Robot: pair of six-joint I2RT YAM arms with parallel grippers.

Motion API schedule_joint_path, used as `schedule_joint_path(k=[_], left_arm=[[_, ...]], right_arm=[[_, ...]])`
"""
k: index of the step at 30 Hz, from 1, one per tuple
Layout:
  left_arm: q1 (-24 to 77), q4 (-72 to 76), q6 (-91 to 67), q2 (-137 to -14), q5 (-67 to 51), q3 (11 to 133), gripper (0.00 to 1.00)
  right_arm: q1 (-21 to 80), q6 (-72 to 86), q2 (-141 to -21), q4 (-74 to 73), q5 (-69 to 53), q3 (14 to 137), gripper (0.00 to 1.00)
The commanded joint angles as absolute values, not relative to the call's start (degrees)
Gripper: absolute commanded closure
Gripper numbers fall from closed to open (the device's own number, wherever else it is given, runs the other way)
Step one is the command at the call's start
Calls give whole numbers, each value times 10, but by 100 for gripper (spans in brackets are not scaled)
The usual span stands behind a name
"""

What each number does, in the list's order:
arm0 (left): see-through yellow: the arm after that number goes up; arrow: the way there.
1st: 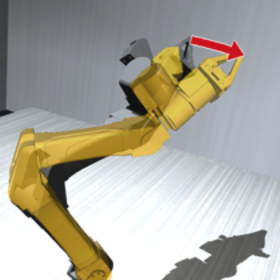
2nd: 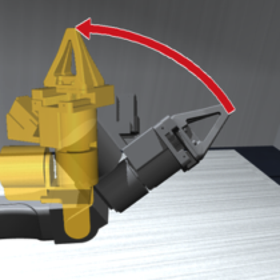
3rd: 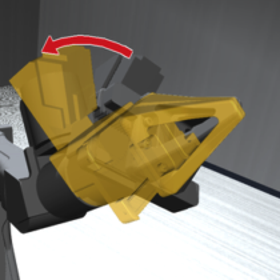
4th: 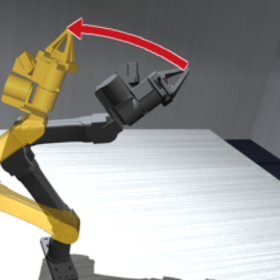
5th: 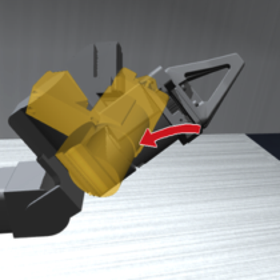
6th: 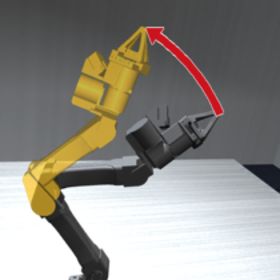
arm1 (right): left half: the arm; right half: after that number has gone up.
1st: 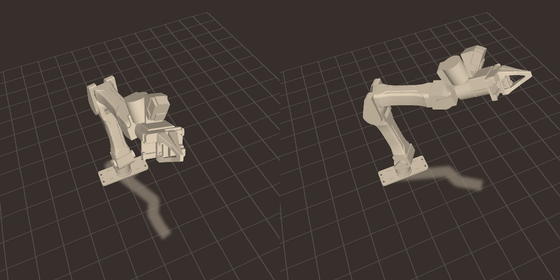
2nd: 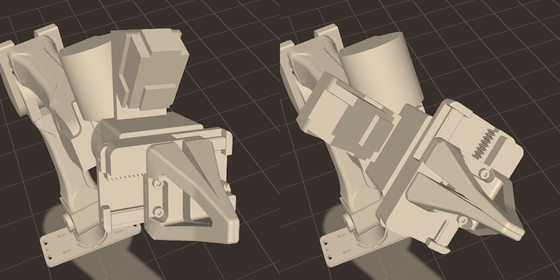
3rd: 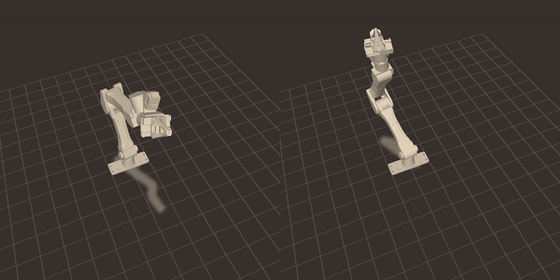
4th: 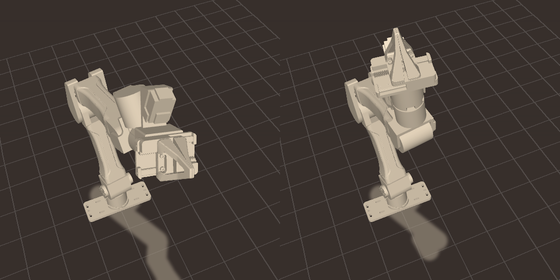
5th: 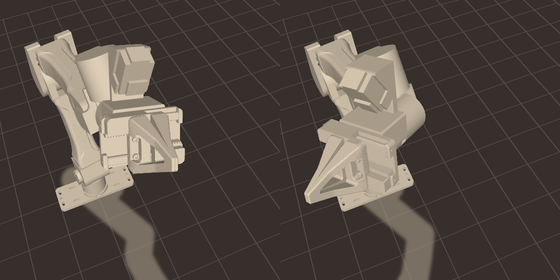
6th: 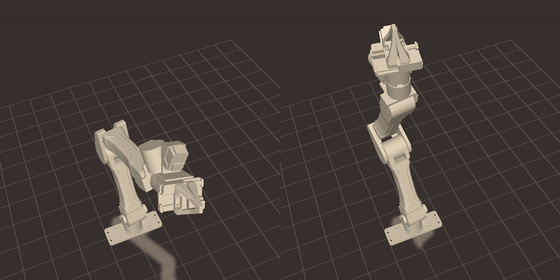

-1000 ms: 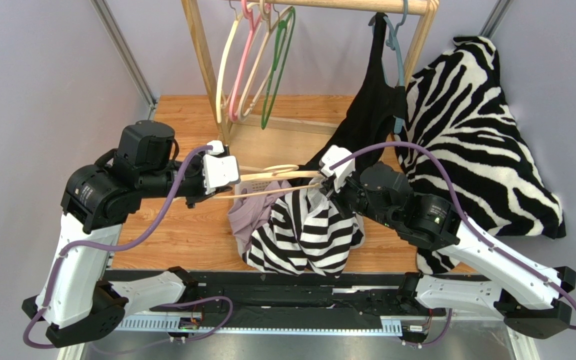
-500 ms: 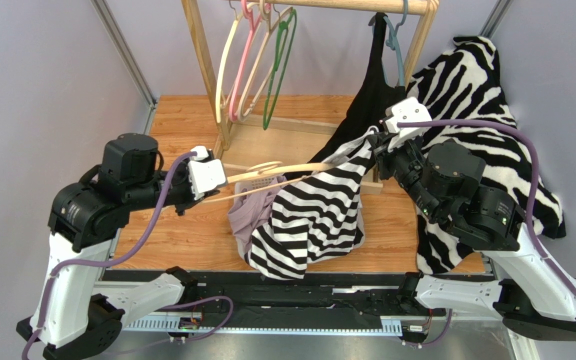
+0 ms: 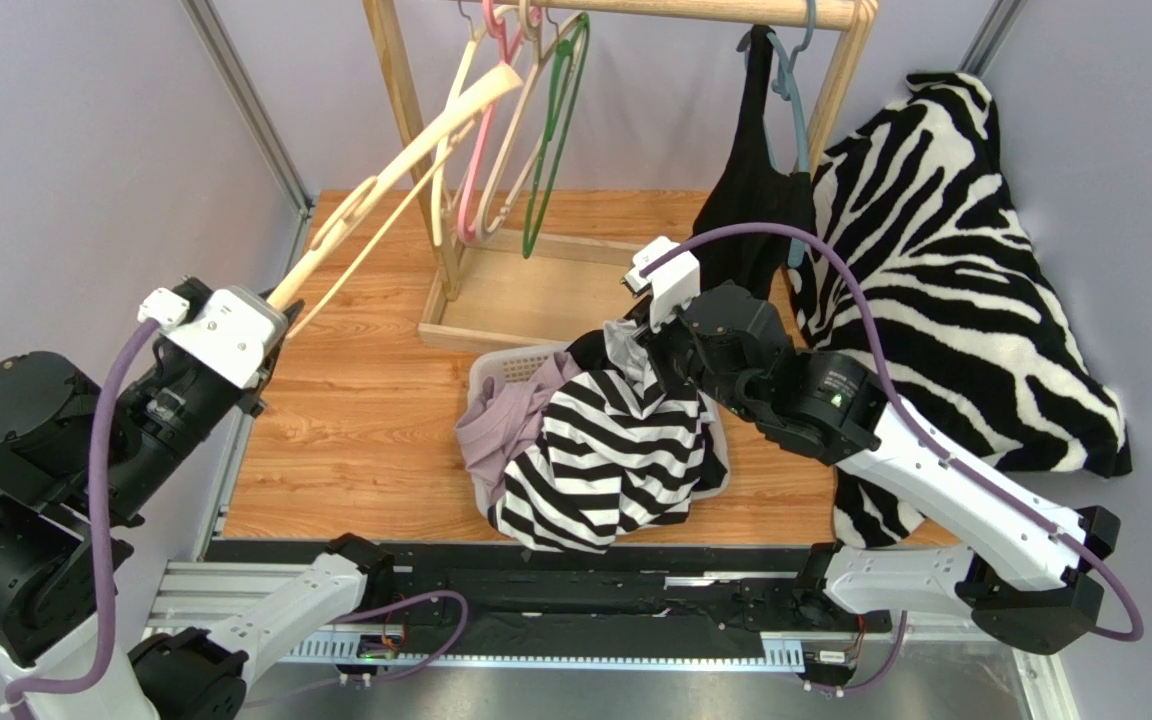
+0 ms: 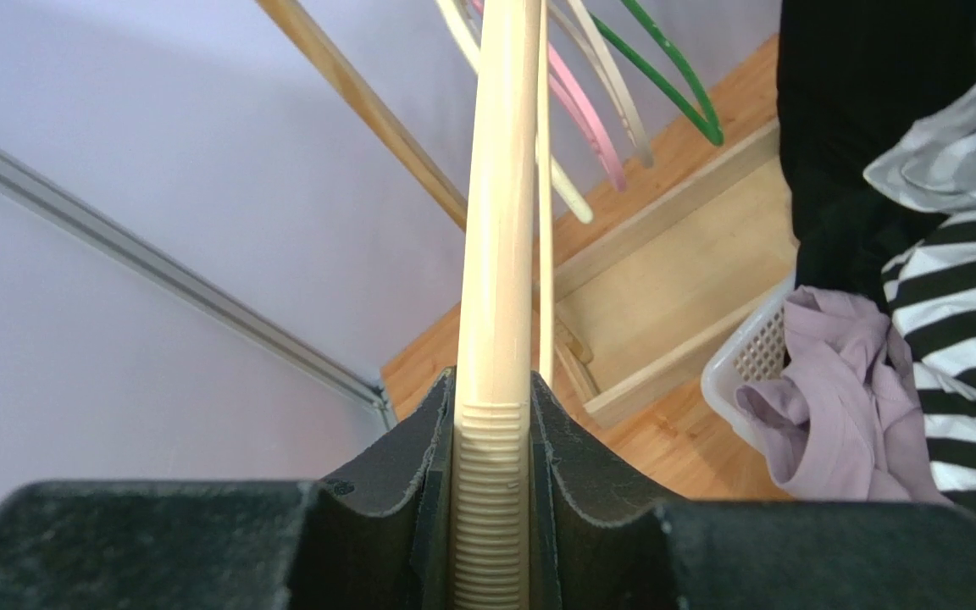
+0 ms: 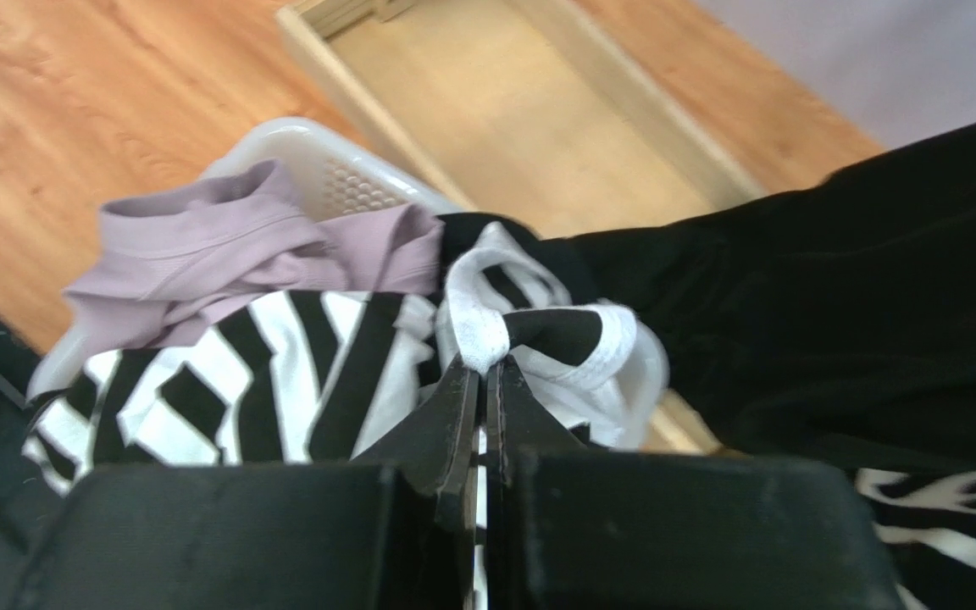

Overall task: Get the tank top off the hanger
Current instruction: Place the tank top in the bin.

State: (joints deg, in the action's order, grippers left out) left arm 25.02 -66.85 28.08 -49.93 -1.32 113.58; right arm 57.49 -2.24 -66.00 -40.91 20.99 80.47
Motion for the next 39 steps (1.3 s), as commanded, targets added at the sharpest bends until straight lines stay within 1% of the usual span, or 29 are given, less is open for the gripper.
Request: schedule_joint_path(k=[1,3,4,5,6,8,9,10,12,17,21,24,26,29,30,31,33,35,39], left_arm=[[245,-625,239,-522,20,1159,100],[242,-627,231,-521,4,1155,100],[237,-627,225,-520,4,1148,100],[235,-626,222,-519,4,1144,100],[233,-624,220,-519,-12,1141,100],[228,-624,213,-519,-19,1143,100],[228,-625,211,-523,-31,1149,100],[226,-628,207,-525,-38,1153,100],[224,-635,206,-530,-67,1164,100],[223,-654,209,-534,-118,1165,100],[222,-657,215,-536,-133,1153,100],[222,-661,219,-542,-141,1156,100],[221,-663,219,-548,-146,1158,100],[222,-665,216,-553,-153,1162,100],[222,-667,216,-553,-156,1164,100],[222,-667,215,-552,-158,1164,100],[222,-670,214,-554,-162,1166,100],[222,-671,214,-553,-163,1165,100],[222,-674,214,-554,-184,1162,100]], right_arm=[[572,53,-652,-336,102,742,100],[572,82,-657,-309,38,704,100],[566,97,-659,-295,17,656,100],[559,115,-664,-283,-12,636,100],[549,153,-674,-262,-58,612,100],[505,207,-714,-233,-105,556,100],[484,270,-729,-196,-171,540,100],[449,299,-771,-183,-197,528,100],[429,320,-817,-175,-239,520,100],[434,325,-946,-161,-184,503,100],[474,329,-1025,-146,-101,482,100],[510,356,-1074,-123,-72,463,100],[530,366,-1081,-118,-55,453,100],[548,398,-1040,-107,-1,425,100],[552,412,-1021,-111,55,417,100],[555,421,-978,-118,75,410,100],[555,443,-935,-133,132,383,100],[556,468,-875,-144,162,361,100],[598,461,-822,-167,233,369,100]])
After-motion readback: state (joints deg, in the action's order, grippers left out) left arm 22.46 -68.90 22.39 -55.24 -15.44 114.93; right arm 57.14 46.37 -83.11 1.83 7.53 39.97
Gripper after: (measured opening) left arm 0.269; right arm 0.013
